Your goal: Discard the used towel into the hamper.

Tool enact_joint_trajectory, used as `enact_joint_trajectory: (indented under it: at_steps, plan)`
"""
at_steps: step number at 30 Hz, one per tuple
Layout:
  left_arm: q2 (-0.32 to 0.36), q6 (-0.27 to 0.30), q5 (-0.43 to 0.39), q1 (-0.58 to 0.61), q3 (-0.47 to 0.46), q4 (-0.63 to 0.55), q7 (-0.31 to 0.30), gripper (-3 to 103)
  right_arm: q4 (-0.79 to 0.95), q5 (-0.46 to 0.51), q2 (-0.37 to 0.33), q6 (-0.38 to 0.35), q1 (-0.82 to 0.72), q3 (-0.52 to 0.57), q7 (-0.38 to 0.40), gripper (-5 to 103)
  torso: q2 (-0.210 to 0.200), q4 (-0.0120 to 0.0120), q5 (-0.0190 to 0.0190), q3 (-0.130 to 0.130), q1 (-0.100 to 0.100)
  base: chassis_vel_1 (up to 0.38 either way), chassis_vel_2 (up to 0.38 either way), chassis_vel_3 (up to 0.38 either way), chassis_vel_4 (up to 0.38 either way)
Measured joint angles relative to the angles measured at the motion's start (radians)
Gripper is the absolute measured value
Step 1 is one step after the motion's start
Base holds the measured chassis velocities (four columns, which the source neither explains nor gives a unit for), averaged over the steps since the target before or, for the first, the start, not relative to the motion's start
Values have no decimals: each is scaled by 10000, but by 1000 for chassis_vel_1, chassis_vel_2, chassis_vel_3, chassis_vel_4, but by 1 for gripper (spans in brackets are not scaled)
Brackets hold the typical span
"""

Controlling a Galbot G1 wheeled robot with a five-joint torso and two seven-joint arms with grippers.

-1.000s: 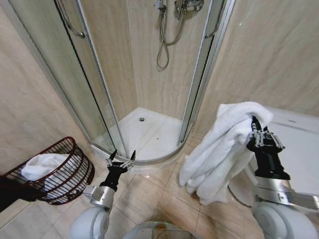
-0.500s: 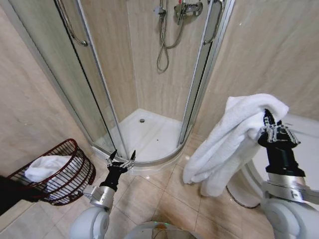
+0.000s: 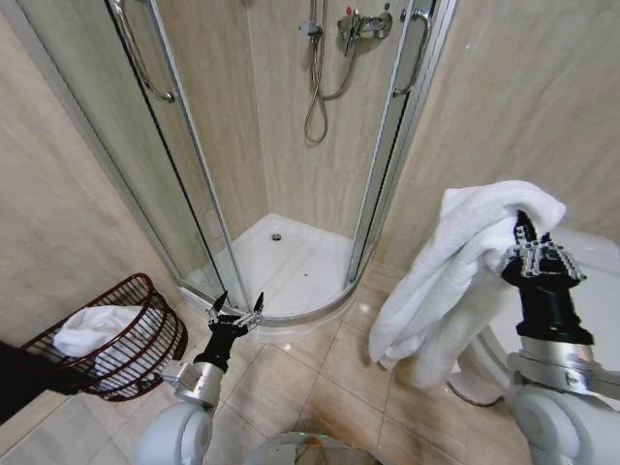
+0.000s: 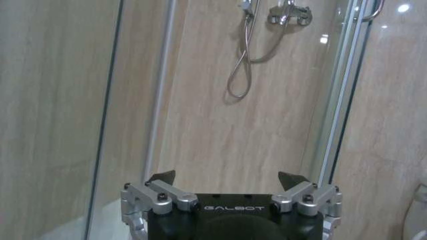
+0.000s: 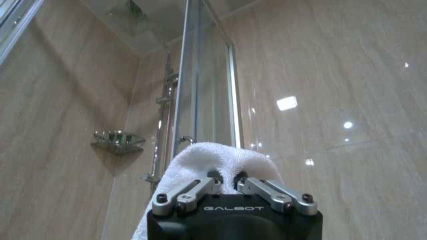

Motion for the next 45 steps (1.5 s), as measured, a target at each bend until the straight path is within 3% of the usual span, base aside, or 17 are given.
enact_joint_trajectory:
  at_steps: [45]
  plan:
    - [0, 0, 0, 0, 0, 0, 1, 100, -4, -324, 93, 317, 6, -293, -153, 8, 1918, 0, 0, 1198, 723, 0, 0, 0, 0]
